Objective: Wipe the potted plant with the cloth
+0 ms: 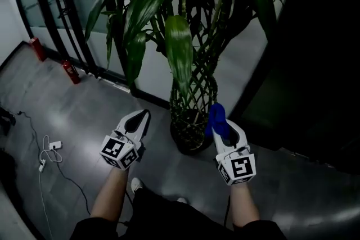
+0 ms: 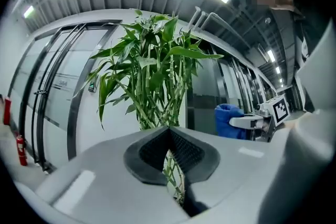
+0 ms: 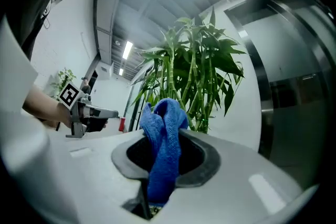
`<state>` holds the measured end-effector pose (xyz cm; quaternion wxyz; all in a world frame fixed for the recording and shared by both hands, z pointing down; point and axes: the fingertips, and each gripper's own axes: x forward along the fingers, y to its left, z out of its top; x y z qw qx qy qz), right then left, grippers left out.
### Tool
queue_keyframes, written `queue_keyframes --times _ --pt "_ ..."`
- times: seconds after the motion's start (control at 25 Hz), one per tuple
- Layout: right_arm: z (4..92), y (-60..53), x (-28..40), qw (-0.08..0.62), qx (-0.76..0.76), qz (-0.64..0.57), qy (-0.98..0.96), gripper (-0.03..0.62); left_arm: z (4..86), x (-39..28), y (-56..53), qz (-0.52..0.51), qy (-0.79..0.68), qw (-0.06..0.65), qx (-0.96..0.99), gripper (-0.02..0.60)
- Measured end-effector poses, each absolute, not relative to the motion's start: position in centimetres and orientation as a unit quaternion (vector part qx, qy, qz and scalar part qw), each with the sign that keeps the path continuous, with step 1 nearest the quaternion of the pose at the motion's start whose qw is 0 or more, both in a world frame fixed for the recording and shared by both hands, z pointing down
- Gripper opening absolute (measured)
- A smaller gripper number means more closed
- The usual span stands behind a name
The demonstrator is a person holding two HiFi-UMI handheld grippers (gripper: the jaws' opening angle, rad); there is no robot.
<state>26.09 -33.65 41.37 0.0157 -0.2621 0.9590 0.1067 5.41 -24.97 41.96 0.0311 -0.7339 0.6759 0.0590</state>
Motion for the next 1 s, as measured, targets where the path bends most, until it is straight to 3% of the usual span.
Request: queue_keyframes --times 0.28,1.0 --pt "35.2 -34.9 24.9 0.061 -0.234 0.150 0.959 0.087 38.2 7.0 -25.6 0.053 0.669 0.062 -0.738 0.006" --pt "17.2 -34.4 18.1 0.024 -0.259 0.409 0.875 0.087 27.0 9.4 -33.9 0.098 0.582 0.084 -0.803 0.006"
